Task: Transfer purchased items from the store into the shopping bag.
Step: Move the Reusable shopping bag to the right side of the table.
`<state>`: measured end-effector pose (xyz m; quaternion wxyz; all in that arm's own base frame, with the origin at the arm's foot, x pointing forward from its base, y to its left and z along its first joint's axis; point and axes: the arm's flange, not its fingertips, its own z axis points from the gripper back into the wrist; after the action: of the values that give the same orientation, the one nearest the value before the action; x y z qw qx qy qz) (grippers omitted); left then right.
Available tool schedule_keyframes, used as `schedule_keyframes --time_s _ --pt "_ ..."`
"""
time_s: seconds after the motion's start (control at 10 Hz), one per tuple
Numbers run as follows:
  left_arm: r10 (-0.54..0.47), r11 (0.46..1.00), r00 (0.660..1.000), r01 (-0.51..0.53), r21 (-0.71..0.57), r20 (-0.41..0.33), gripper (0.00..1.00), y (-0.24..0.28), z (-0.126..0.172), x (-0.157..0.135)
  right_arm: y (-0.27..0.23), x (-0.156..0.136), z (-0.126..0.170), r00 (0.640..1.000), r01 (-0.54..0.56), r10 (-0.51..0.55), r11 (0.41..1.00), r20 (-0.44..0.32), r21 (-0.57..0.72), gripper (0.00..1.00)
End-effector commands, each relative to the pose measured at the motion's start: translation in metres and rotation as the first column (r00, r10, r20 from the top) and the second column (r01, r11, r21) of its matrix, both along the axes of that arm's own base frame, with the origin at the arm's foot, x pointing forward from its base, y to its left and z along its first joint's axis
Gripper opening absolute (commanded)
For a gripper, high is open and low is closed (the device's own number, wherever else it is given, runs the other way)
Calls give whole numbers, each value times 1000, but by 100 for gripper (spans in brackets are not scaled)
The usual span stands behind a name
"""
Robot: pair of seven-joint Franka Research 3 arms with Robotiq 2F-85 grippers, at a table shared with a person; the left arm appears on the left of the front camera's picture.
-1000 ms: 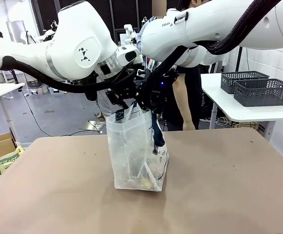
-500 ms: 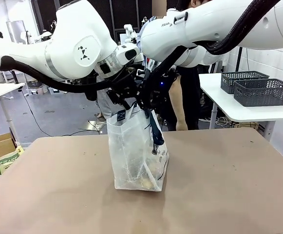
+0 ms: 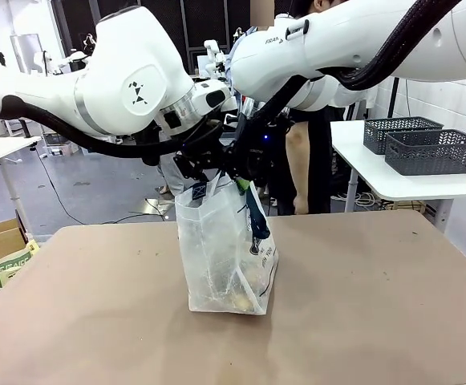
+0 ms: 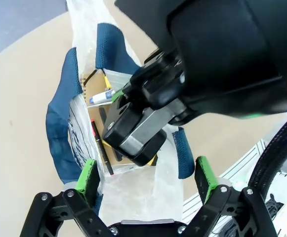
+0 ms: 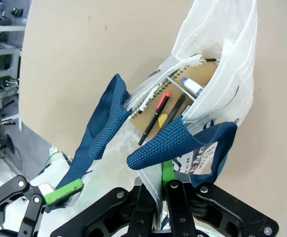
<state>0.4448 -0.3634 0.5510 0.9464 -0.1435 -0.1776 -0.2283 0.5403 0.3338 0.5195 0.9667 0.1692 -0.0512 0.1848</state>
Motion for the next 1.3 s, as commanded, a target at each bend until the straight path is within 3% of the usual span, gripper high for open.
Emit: schedule_keyframes --time_s 0.0,0.3,0.6,1.1,1.2 --pt "21 997 1000 -22 69 15 100 0 0 -10 6 7 4 1000 12 -12 1000 -6 28 0" --pt "45 994 999 -46 103 12 100 1 -7 -17 5 9 4 1000 12 -12 999 -11 32 0" --pt "83 987 994 -92 132 71 100 12 -14 -17 7 9 2 1000 -5 6 999 -14 34 0" --pt "80 989 994 -88 121 69 3 15 -16 -16 7 8 2 1000 -10 11 999 -14 34 0" --pt "81 988 994 -89 127 68 0 15 -16 -16 7 7 2 1000 -11 11 999 -14 34 0"
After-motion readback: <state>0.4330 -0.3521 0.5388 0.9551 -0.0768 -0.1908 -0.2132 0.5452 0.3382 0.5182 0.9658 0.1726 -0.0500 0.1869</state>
